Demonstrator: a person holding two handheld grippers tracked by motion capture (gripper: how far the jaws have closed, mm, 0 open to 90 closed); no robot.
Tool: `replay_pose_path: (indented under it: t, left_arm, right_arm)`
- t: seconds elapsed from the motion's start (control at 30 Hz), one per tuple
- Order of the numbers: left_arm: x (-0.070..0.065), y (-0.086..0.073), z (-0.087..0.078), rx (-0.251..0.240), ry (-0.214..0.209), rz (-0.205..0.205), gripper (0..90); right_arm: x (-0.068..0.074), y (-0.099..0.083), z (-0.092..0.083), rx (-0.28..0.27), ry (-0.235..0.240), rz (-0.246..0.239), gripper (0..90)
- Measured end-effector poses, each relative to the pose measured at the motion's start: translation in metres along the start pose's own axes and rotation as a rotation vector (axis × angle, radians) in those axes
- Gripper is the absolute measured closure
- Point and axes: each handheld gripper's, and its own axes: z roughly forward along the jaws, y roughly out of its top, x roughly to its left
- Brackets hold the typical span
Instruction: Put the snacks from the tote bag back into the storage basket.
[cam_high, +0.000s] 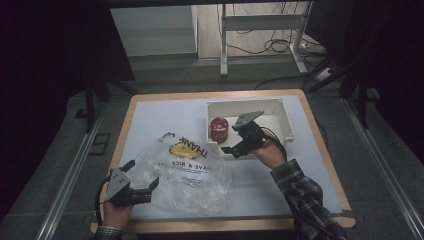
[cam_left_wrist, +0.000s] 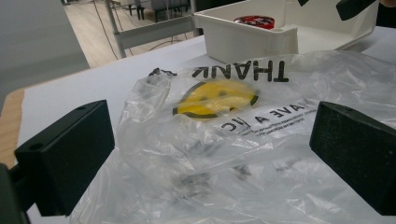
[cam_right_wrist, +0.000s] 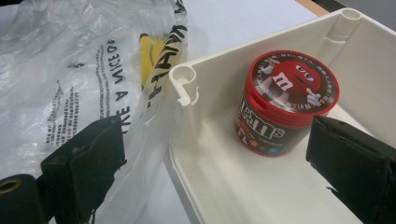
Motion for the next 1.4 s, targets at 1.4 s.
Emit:
replay_pose_path:
  t: [1.4]
  left_arm:
    - [-0.001, 0.002, 0.002, -0.013, -0.005, -0.005, 0.0]
  right_arm:
    - [0.028, -0.031, -0.041, -0.108, -0.021, 0.057, 4.5]
